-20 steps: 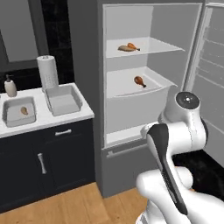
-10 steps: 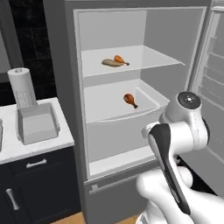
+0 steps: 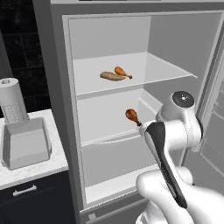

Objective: Place one sweet potato and one chicken drumstick in each tupperware on the nearby counter, to pack two identical lunches.

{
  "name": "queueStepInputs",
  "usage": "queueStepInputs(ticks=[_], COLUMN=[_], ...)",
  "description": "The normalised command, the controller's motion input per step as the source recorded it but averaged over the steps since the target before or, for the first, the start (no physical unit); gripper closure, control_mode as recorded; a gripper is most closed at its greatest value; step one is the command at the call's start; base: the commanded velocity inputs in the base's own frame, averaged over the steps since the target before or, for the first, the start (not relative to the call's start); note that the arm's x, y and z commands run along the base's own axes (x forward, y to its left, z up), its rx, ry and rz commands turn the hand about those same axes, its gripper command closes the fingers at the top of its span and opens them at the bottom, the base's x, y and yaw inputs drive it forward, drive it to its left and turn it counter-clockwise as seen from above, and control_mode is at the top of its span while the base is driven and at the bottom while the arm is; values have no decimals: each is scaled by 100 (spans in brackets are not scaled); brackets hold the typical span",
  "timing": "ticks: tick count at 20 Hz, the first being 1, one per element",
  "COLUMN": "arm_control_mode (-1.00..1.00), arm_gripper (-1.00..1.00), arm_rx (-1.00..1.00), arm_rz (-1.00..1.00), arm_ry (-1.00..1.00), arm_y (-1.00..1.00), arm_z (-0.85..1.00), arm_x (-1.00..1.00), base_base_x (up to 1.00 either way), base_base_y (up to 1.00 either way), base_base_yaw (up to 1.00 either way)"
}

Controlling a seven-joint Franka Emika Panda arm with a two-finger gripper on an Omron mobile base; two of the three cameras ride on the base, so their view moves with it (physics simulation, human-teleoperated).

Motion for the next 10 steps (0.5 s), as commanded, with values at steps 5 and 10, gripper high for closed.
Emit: queueStepInputs(ticks=[5, 10], arm_control_mode=[-100, -100], arm_gripper=[-100, -100], arm_rx=[0, 2], arm_rz=[1, 0], arm_ry=[-2, 0], arm_y=[0, 0], arm_z=[-23, -18], arm_x=[95, 92], base_base_x=[0, 0], base_base_y=[0, 0], base_base_yaw=[0, 0])
